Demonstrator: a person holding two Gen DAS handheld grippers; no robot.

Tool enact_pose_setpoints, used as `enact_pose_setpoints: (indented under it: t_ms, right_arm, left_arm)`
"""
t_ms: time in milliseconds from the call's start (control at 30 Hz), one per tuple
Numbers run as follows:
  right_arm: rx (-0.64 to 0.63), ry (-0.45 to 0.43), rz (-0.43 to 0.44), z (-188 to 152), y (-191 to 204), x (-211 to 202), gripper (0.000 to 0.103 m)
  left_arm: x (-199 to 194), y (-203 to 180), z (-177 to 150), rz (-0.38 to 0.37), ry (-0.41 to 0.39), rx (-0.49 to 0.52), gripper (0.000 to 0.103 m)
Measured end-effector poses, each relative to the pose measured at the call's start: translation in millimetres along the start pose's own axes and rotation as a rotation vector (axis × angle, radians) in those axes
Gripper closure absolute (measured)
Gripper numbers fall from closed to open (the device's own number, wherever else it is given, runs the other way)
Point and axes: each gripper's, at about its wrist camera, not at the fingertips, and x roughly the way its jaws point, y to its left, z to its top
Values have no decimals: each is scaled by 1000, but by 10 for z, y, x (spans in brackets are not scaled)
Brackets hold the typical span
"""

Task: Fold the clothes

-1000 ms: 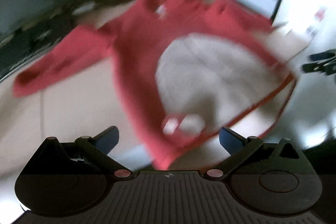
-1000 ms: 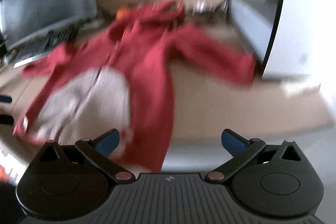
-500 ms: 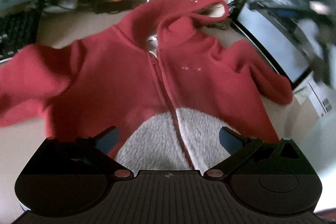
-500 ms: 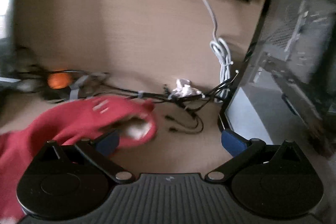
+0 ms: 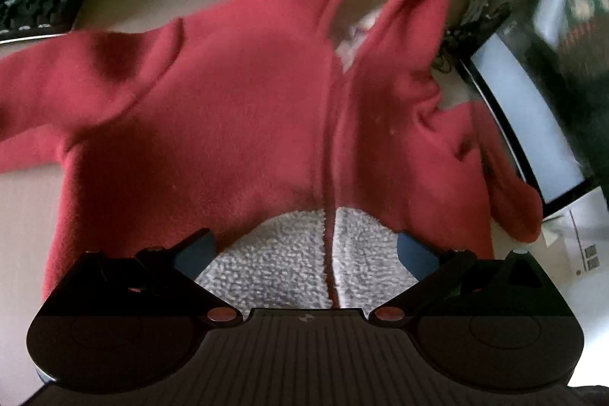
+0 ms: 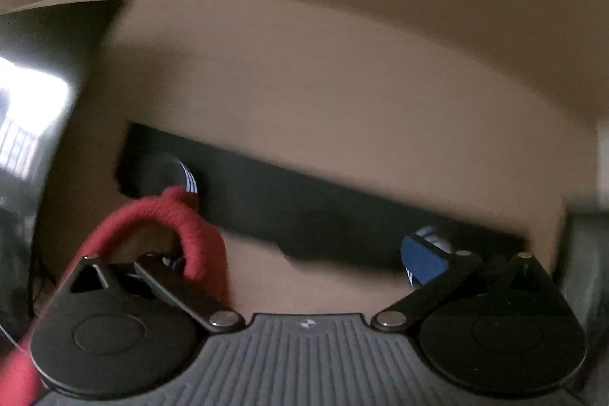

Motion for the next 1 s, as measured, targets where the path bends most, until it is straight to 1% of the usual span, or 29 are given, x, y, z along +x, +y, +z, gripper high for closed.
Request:
enact_pose_setpoints:
  t_ms: [67,167,233,267,300,333,433,600,633,700,767,800,833,867,1000]
  right_arm:
    - [-33,66,11,-60,144,146,0]
    - [-84,238,17,-332,286,362,0]
    - [-158,364,50,-508,378,494,0]
    - [-193,433,84,-572,417,550,0]
    - [-202,469,106,-599,422,558,0]
    - [-190,483,117,-597,390,532,0]
    - [-98,505,133,-501,199,370,0]
    - [34,582,186,-362,-117,-32,0]
    - [83,606,200,-342,-195,-136,0]
    - [237,676,261,-371,-338,-386,0]
    - [377,756,336,-502,-383,-660,0]
    - [425,792,369,-586,-361,-810,0]
    - [434,814,382,-669,-293,-981,0]
    - [422,829,375,-755,-230,-1163,0]
    - [451,900,329,-1016,-159,-1777,0]
  left_arm:
    - [14,-13,0,-4,-4,-8,0]
    - [46,-1,-17,-4,-4,-30,0]
    - [24,2,-31,-2,-8,-31,0]
    - [11,4,-38,-1,-10,-32,0]
    - [-1,5,-46,0,-13,-32,0]
    - [-3,14,-52,0,-12,-37,0]
    - [0,32,-67,12,-6,-39,0]
    - [-33,6,-83,34,5,-31,0]
    - [-39,2,-84,40,8,-29,0]
    - [-53,6,-107,66,15,-23,0]
    - [-92,3,-139,97,19,-12,0]
    - [-111,-2,-156,110,20,-6,0]
    - [-133,-4,-181,117,22,-4,0]
    - [-156,-7,-207,124,24,-1,0]
    - [-289,-33,-360,134,29,35,0]
